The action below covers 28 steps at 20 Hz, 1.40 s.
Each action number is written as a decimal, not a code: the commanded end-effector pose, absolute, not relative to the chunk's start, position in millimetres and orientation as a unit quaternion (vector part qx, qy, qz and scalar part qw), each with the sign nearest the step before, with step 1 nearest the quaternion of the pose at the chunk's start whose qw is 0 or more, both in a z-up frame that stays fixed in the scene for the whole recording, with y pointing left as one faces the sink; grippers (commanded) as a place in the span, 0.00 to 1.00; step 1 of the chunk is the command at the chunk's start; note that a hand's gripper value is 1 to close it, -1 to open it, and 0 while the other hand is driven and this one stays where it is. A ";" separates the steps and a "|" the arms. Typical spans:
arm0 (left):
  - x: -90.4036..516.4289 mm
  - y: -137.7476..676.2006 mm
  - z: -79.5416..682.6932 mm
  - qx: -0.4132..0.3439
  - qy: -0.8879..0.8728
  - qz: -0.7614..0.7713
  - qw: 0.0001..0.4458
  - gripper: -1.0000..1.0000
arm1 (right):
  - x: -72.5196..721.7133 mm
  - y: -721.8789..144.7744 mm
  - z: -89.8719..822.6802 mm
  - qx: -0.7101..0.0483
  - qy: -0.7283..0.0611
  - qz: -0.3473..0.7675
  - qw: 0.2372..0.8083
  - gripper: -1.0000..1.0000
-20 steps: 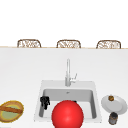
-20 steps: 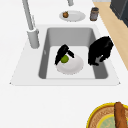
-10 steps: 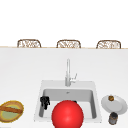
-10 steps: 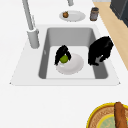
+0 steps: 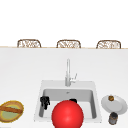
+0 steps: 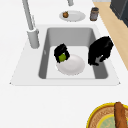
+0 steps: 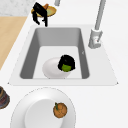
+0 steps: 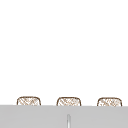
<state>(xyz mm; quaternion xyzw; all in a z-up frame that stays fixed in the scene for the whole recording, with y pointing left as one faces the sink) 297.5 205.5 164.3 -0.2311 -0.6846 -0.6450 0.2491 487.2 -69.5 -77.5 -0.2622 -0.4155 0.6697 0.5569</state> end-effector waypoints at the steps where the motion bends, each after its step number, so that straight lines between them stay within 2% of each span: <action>1: 297.5 205.5 164.3 -0.231 -0.685 -0.645 0.249 0.50 | 487.2 -72.6 -56.0 -0.266 -0.419 0.659 0.565 1.00; 11: 297.5 205.5 164.3 -0.231 -0.685 -0.645 0.249 0.50 | 474.8 -80.8 5.3 -0.246 -0.428 0.641 0.588 1.00; 28: 297.5 205.5 164.3 -0.231 -0.685 -0.645 0.249 0.50 | 461.7 -131.7 97.7 -0.240 -0.453 0.618 0.596 1.00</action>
